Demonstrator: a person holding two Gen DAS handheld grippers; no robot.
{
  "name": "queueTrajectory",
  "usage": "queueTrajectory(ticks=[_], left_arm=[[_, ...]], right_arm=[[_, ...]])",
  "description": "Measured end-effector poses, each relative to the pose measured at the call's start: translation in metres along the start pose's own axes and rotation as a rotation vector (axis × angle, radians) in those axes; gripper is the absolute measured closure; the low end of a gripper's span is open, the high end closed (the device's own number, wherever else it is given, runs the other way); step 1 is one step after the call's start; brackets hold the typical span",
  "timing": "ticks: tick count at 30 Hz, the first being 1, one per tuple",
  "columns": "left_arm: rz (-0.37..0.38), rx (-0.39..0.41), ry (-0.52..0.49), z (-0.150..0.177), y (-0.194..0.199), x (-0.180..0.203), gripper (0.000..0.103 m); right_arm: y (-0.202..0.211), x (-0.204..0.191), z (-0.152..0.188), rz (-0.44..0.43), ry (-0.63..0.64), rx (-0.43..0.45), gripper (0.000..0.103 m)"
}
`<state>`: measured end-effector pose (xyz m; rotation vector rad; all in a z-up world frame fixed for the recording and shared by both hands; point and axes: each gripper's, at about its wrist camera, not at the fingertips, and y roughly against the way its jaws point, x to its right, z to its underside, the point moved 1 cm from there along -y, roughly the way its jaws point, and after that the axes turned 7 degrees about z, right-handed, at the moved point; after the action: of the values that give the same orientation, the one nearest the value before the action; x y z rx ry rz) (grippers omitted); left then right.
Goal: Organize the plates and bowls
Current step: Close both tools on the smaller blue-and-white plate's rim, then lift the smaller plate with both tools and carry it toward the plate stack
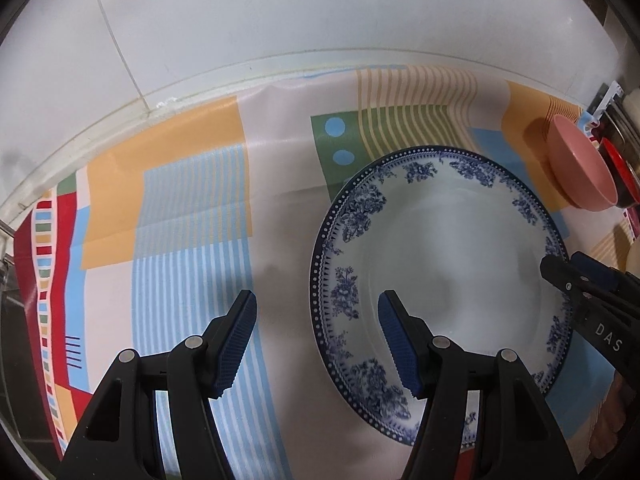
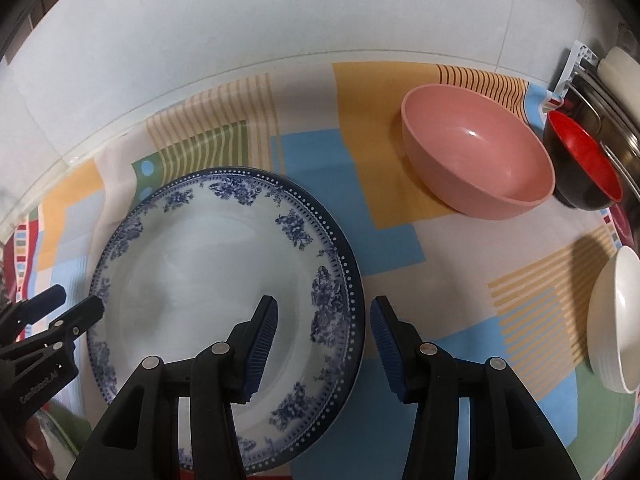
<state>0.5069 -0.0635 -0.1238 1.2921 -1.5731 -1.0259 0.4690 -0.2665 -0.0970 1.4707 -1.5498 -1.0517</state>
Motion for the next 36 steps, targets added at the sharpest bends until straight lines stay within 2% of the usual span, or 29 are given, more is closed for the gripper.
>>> queueTrajectory(ticks=[13, 14, 18, 22, 26, 32, 33, 36], left_arm=[[0.007, -0.023, -0.011, -0.003, -0.019, -0.003, 0.041], [0.005, 0.015, -0.039, -0.004, -0.021, -0.001, 0.041], [0.008, 0.017, -0.039, -0.006, -0.024, -0.001, 0.042], [0.023, 0.022, -0.039, -0.005, -0.024, -0.001, 0.052], [0.061, 0.017, -0.041, -0.005, -0.025, 0.001, 0.066], [0.051, 0.021, -0.041, -0.004, -0.025, 0.002, 0.068], [0.049, 0.058, -0.053, -0.003, -0.024, 0.002, 0.068], [0.044, 0.066, -0.051, 0.004, -0.018, -0.002, 0.068]], right_arm=[[-0.011, -0.003, -0.004, 0.001, 0.003, -0.022, 0.053], [-0.013, -0.003, -0.004, -0.003, -0.003, -0.029, 0.053], [-0.015, -0.002, -0.006, -0.006, -0.008, -0.031, 0.054], [-0.016, -0.001, -0.008, -0.004, -0.006, -0.027, 0.055], [-0.014, -0.003, -0.009, 0.000, -0.003, -0.023, 0.060], [-0.012, -0.002, -0.010, 0.000, -0.008, -0.025, 0.064], [-0.011, -0.002, -0.010, 0.000, -0.008, -0.026, 0.064], [-0.010, -0.004, -0.008, -0.002, -0.005, -0.025, 0.064]])
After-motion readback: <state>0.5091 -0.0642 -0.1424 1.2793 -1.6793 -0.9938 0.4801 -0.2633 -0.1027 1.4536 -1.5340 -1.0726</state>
